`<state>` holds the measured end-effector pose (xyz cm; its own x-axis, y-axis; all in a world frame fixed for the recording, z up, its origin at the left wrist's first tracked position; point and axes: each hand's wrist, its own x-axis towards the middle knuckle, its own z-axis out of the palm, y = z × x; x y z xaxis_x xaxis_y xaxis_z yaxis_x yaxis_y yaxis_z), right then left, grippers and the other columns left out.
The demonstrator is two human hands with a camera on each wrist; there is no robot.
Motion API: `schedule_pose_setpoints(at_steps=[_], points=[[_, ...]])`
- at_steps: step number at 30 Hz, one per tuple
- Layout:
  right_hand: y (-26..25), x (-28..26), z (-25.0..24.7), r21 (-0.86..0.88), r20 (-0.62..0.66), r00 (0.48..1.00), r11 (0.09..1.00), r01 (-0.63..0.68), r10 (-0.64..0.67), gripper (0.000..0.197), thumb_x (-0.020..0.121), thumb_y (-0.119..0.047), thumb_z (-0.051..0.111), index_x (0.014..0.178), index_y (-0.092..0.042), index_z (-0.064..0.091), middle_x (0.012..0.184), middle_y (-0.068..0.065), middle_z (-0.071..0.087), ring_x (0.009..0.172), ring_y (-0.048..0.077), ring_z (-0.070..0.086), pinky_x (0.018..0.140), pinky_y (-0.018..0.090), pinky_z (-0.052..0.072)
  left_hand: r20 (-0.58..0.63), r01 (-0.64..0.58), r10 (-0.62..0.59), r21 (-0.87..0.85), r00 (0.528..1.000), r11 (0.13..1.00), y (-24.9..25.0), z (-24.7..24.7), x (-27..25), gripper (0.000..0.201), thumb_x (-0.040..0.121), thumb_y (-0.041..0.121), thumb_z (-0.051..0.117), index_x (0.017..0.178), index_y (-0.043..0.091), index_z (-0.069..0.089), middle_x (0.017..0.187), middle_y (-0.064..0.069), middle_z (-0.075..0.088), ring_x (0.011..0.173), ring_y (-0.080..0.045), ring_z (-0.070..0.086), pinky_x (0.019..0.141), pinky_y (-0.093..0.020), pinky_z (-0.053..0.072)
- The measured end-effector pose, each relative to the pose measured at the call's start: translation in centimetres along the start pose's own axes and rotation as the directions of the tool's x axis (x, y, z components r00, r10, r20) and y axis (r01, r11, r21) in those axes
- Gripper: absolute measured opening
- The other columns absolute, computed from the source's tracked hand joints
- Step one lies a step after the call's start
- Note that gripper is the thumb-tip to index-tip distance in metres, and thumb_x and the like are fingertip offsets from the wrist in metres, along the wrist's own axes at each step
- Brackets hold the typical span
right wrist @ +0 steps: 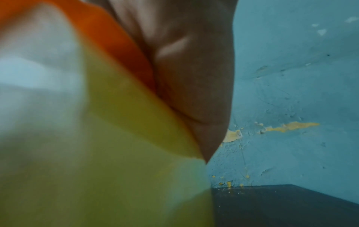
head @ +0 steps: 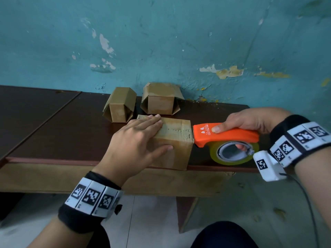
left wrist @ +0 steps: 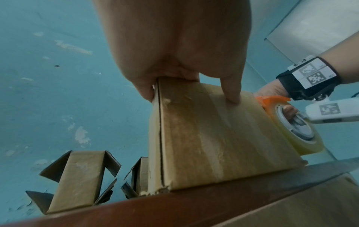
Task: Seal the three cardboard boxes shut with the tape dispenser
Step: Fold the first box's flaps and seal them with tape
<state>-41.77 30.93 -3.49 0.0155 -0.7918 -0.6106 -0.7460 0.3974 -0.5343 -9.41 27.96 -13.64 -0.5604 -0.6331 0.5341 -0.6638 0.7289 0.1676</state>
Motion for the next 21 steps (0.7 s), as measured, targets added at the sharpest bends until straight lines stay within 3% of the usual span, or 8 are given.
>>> schedule_pose_setpoints(at_steps=[4, 7, 9, 11, 16, 18, 21], points=[[-1.2, -0.1, -0.5, -0.06, -0.018, 0.999, 0.997, -0.052, 0.051, 0.102, 0.032, -0.074, 0.096, 0.098, 0.002, 0.079, 0.094, 0.029, 0.073, 0.063, 0.027, 0.071, 0.061, 0.033, 0.06, 0.013, -0.006, 0.006, -0.013, 1.0, 1.0, -0.1, -0.1, 0.0, 0.076, 0.092, 0.073, 0.053, 0.145, 0.018, 0.061, 0.154, 0.005, 0.056, 0.143, -0.011, 0.049, 0.116, -0.031, 0.038], [-2.2, -0.2, -0.5, -0.07, -0.014, 0.995, 0.993, -0.096, 0.095, 0.098, 0.03, -0.069, 0.097, 0.096, 0.001, 0.08, 0.092, 0.026, 0.075, 0.061, 0.027, 0.071, 0.057, 0.032, 0.06, 0.025, -0.006, 0.007, -0.043, 1.0, 0.999, -0.5, -0.2, 0.1, 0.077, 0.092, 0.074, 0.053, 0.147, 0.02, 0.06, 0.154, 0.007, 0.055, 0.145, -0.01, 0.047, 0.115, -0.03, 0.038], [-2.9, -0.2, -0.2, -0.087, -0.02, 0.993, 0.989, -0.12, 0.119, 0.086, 0.04, -0.067, 0.096, 0.092, 0.0, 0.081, 0.087, 0.024, 0.075, 0.059, 0.025, 0.071, 0.054, 0.031, 0.059, 0.028, -0.004, 0.005, -0.051, 1.0, 0.999, -0.7, -0.3, 0.2, 0.077, 0.091, 0.073, 0.054, 0.147, 0.02, 0.059, 0.155, 0.008, 0.054, 0.145, -0.009, 0.046, 0.113, -0.027, 0.035], [-3.5, -0.3, 0.0, -0.112, -0.054, 0.988, 0.983, -0.148, 0.142, 0.073, 0.06, -0.063, 0.089, 0.094, 0.0, 0.078, 0.082, 0.021, 0.075, 0.056, 0.023, 0.07, 0.055, 0.03, 0.058, 0.028, -0.009, 0.011, -0.048, 1.0, 0.999, -0.8, -0.3, 0.2, 0.077, 0.092, 0.071, 0.055, 0.148, 0.019, 0.059, 0.155, 0.006, 0.054, 0.145, -0.011, 0.046, 0.114, -0.029, 0.035], [-5.2, -1.1, 0.2, -0.168, -0.117, 0.976, 0.965, -0.202, 0.184, 0.063, 0.069, -0.054, 0.077, 0.103, -0.001, 0.071, 0.076, 0.016, 0.075, 0.055, 0.022, 0.07, 0.058, 0.03, 0.059, 0.018, -0.014, 0.015, -0.029, 1.0, 0.999, -0.3, 0.1, 0.3, 0.075, 0.093, 0.066, 0.055, 0.147, 0.013, 0.059, 0.154, -0.001, 0.055, 0.146, -0.016, 0.048, 0.119, -0.042, 0.04], [-5.9, -1.4, 0.3, -0.193, -0.144, 0.97, 0.956, -0.22, 0.194, 0.063, 0.069, -0.053, 0.077, 0.103, -0.001, 0.07, 0.07, 0.015, 0.073, 0.053, 0.021, 0.069, 0.056, 0.03, 0.059, 0.015, -0.015, 0.016, -0.014, 1.0, 1.0, -0.2, 0.2, 0.3, 0.075, 0.093, 0.065, 0.054, 0.146, 0.012, 0.059, 0.154, -0.002, 0.055, 0.146, -0.017, 0.048, 0.119, -0.041, 0.039], [-6.6, -1.6, 0.3, -0.233, -0.172, 0.963, 0.941, -0.245, 0.208, 0.078, 0.057, -0.056, 0.08, 0.108, 0.003, 0.07, 0.07, 0.017, 0.072, 0.054, 0.024, 0.068, 0.059, 0.032, 0.057, 0.012, -0.024, 0.024, -0.011, 1.0, 1.0, -0.2, 0.2, 0.3, 0.076, 0.093, 0.066, 0.054, 0.146, 0.012, 0.059, 0.154, -0.002, 0.055, 0.146, -0.018, 0.048, 0.119, -0.041, 0.039]])
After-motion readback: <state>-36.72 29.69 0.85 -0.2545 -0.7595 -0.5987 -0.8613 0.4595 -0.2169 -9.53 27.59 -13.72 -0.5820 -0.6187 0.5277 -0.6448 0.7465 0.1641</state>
